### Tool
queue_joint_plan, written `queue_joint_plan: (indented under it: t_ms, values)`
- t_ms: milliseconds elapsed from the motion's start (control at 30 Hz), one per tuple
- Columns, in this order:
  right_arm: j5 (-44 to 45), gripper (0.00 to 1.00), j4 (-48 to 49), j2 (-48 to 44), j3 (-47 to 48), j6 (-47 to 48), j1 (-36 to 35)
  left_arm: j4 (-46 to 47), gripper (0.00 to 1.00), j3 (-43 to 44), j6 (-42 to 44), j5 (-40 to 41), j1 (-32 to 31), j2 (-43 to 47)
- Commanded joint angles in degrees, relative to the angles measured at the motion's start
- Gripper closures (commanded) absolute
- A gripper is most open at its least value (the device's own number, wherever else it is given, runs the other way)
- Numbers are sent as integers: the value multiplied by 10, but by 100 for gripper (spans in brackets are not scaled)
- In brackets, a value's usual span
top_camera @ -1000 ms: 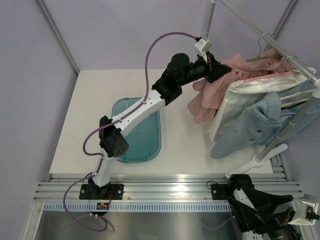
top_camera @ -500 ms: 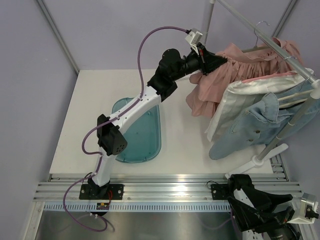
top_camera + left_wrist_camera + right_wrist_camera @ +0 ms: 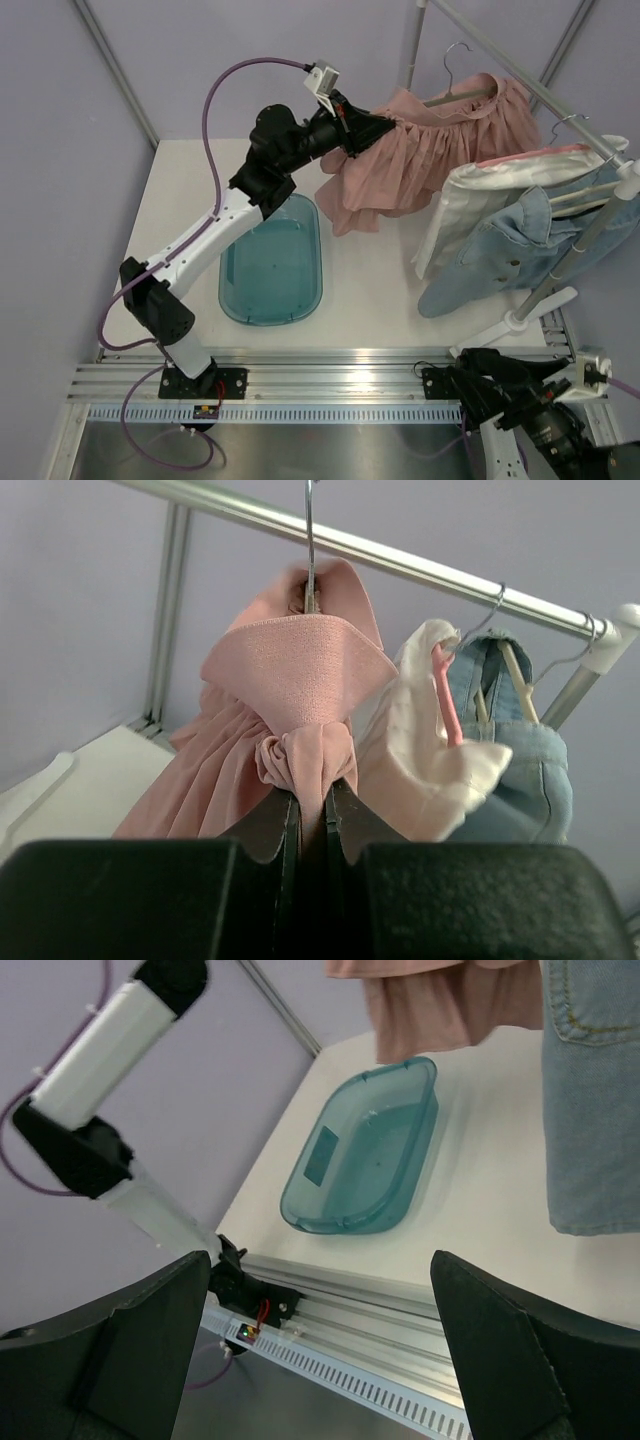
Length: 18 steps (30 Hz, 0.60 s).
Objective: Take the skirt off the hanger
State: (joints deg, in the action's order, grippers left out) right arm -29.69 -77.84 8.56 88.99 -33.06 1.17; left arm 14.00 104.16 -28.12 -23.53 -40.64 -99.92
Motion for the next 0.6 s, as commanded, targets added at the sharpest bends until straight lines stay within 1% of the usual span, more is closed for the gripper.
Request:
queue_joint_plan:
  t_ms: [0,33,100,167,200,233,267,333,367,400,467,500,533,567]
  values:
    - [-23,1,-112,38,-45,48,7,44,100,-54,35,15,15,110]
    - [-38,0,-102,42,-66,51,9,-9,100,-60,68,14,16,124]
    - [-55,1,-69,47,-83,56,11,-48,100,-104,109,26,16,180]
    - [-74,1,-45,62,-99,65,18,-14,100,-169,115,30,18,226]
    - [-76,1,-41,68,-100,78,21,-3,100,-218,115,29,25,264]
    - [-71,1,-38,84,-95,84,24,-7,100,-233,116,37,27,279]
    - [-70,0,-30,92,-91,91,25,-18,100,-243,116,35,32,289]
    - [-82,1,-16,110,-77,92,29,-92,100,-254,123,34,34,320]
    - [-87,1,-6,118,-71,92,36,-122,100,-259,115,39,33,331]
    - [-92,1,0,127,-64,92,39,-169,100,-287,95,45,33,365]
    - [-102,2,22,152,-45,82,46,-167,100,-346,59,49,33,412]
    - [-104,2,34,164,-40,76,49,-160,100,-376,27,49,33,462]
    - [-114,4,54,173,-31,70,53,-158,100,-428,11,44,33,486]
    - [-124,5,63,181,-29,58,58,-157,100,-449,-1,36,33,506]
